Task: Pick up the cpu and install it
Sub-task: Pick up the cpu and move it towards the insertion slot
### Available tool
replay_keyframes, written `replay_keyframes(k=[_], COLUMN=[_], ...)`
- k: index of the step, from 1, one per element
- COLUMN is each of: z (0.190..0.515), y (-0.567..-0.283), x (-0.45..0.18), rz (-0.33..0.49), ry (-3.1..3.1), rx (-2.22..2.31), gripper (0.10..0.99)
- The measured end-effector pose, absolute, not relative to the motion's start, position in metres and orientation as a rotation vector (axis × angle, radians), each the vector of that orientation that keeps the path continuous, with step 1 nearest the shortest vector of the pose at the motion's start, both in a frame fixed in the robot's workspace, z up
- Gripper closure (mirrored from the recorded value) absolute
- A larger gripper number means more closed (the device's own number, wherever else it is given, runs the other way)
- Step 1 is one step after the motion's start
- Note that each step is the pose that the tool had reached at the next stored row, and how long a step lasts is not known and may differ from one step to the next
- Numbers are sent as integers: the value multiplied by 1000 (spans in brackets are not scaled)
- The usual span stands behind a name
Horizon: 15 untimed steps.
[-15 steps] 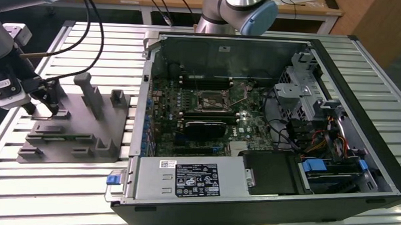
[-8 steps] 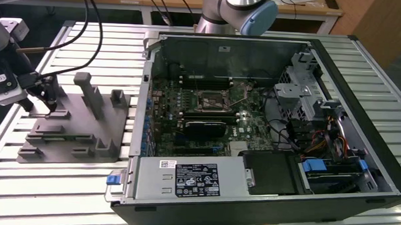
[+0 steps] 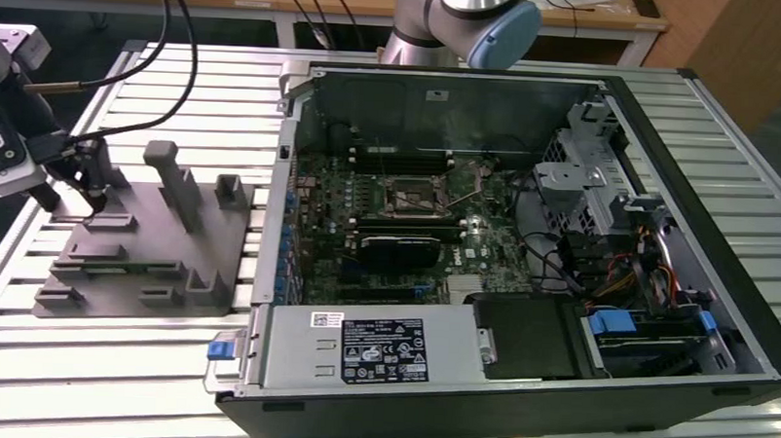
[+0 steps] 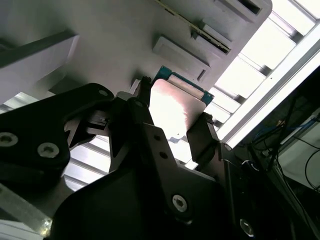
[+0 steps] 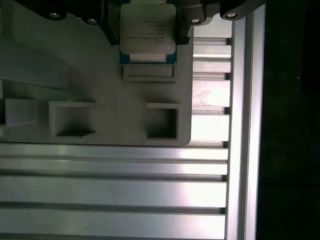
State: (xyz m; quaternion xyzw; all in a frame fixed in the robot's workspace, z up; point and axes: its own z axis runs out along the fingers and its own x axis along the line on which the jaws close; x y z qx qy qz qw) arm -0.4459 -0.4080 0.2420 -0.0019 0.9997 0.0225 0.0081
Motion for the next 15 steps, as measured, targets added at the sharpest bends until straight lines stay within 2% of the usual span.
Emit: replay_keyframes(k=[15], z=[261], y=[-408], x=[-446], rz=[70], ry=[3124], rx=[-6], gripper=[545])
